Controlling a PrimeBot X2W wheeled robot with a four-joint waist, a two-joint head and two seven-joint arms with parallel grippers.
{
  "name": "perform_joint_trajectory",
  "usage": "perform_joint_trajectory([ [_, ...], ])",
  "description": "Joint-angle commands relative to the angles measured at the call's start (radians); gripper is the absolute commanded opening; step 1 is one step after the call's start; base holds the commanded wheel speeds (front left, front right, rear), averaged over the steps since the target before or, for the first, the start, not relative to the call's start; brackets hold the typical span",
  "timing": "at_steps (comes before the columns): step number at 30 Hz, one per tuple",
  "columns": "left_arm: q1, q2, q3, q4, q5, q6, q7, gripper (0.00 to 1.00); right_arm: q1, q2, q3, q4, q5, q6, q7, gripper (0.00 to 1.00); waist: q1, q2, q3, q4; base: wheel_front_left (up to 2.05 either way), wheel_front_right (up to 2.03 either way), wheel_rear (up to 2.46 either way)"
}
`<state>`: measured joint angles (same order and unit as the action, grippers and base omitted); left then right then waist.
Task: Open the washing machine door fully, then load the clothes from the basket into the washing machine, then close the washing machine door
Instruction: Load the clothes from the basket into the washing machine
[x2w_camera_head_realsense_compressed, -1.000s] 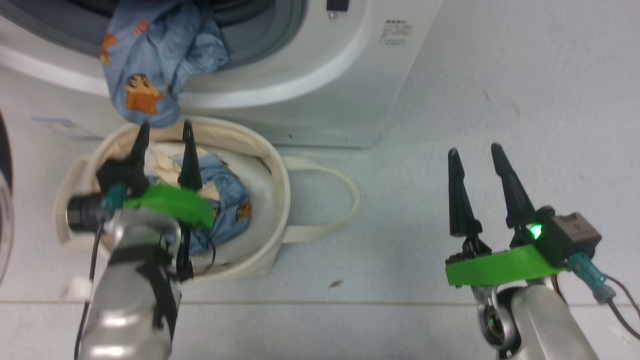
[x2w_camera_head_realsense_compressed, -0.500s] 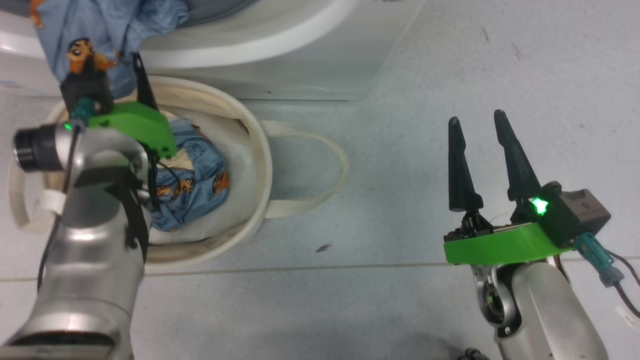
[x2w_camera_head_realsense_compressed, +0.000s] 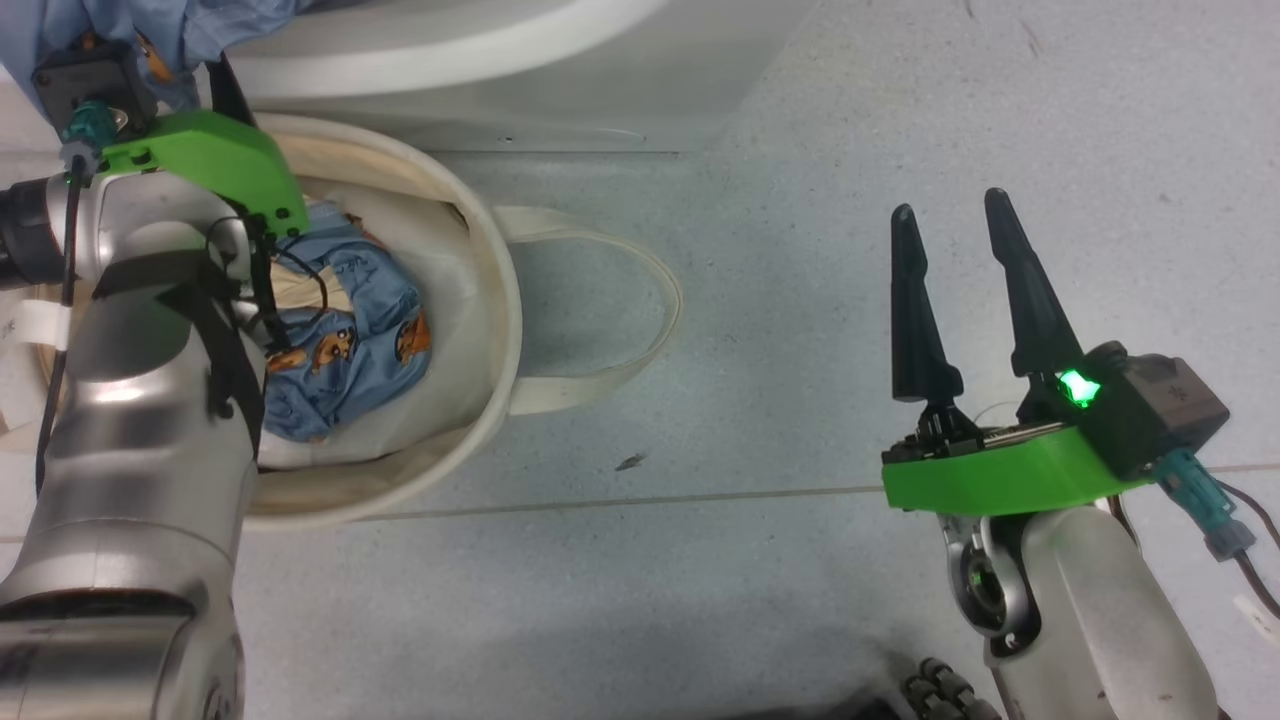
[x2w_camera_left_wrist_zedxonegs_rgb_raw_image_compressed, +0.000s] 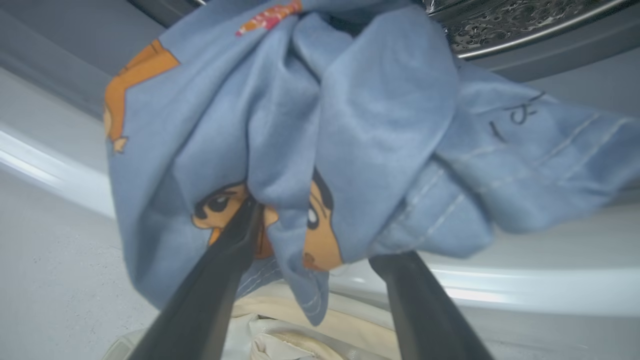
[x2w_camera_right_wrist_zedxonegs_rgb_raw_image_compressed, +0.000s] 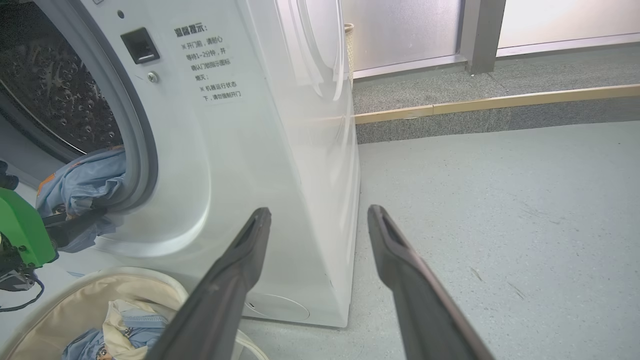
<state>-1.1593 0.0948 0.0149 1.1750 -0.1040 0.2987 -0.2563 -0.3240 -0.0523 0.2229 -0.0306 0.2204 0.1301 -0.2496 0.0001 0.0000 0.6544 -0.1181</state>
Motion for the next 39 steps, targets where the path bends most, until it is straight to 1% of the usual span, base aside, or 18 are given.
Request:
perform_joint_trajectory([
  [1, -0.01, 0.045, 0.017, -0.027, -0.004, 0.002, -0.006, 1.0, 0.011, 0.002, 0.026, -0.033, -0.005, 0.001, -0.012, 1.0, -0.0001, 0.0, 0.003, -0.001, 0.0, 0.0, 0.0],
  [4, -0.017, 0.041, 0.02, -0.046, -0.012, -0.015, -0.006, 1.0, 0.012, 0.002, 0.028, -0.035, -0.005, 0.001, -0.012, 1.0, -0.0001, 0.0, 0.009, 0.001, 0.0, 0.0, 0.0],
  [5, -0.015, 0.038, 0.019, -0.057, -0.014, -0.024, -0.006, 0.84, 0.012, 0.002, 0.027, -0.035, -0.006, 0.001, -0.012, 1.0, -0.0001, 0.0, 0.01, 0.002, 0.0, 0.0, 0.0],
  [6, -0.012, 0.034, 0.018, -0.061, -0.016, -0.036, -0.006, 0.0, 0.012, 0.002, 0.027, -0.035, -0.006, 0.001, -0.012, 1.0, -0.0001, 0.0, 0.01, 0.004, 0.0, 0.0, 0.0],
  [10, 0.007, 0.023, 0.011, -0.108, -0.015, -0.061, -0.006, 0.0, 0.011, 0.002, 0.024, -0.032, -0.009, 0.001, -0.012, 1.0, -0.0001, 0.0, 0.005, 0.018, 0.0, 0.0, 0.0],
  [15, 0.067, 0.005, 0.016, -0.227, -0.016, -0.082, -0.006, 0.0, 0.013, 0.002, 0.028, -0.022, -0.014, 0.001, -0.012, 1.0, -0.0001, 0.0, -0.02, 0.04, 0.0, 0.0, 0.0],
  [19, 0.138, -0.009, 0.032, -0.346, -0.022, -0.106, -0.006, 0.0, 0.021, 0.002, 0.032, -0.012, -0.01, 0.001, -0.012, 1.0, -0.0001, 0.0, -0.049, 0.052, 0.0, 0.0, 0.0],
  [24, 0.164, -0.021, 0.048, -0.43, -0.024, -0.131, -0.006, 0.0, 0.029, 0.002, 0.043, 0.0, -0.01, 0.001, -0.012, 1.0, -0.0001, 0.0, -0.067, 0.053, 0.0, 0.0, 0.0],
  [28, 0.109, -0.023, 0.056, -0.445, -0.018, -0.15, -0.006, 0.0, 0.02, 0.002, 0.056, -0.007, -0.006, 0.001, -0.012, 1.0, -0.0001, 0.0, -0.047, 0.034, 0.0, 0.0, 0.0],
  [31, 0.037, -0.012, 0.073, -0.44, -0.02, -0.161, -0.006, 0.0, 0.016, 0.002, 0.062, -0.01, -0.004, 0.001, -0.012, 1.0, -0.0001, 0.0, -0.018, 0.014, 0.0, 0.0, 0.0],
  [34, -0.044, 0.012, 0.094, -0.437, -0.018, -0.163, -0.006, 0.0, 0.012, 0.002, 0.059, -0.016, 0.004, 0.001, -0.012, 1.0, -0.0001, 0.0, 0.016, -0.01, 0.0, 0.0, 0.0],
  [39, -0.19, 0.075, 0.12, -0.415, 0.001, -0.155, -0.006, 0.0, -0.004, 0.002, 0.059, -0.032, 0.021, 0.001, -0.012, 1.0, -0.0001, 0.0, 0.078, -0.053, 0.0, 0.0, 0.0],
])
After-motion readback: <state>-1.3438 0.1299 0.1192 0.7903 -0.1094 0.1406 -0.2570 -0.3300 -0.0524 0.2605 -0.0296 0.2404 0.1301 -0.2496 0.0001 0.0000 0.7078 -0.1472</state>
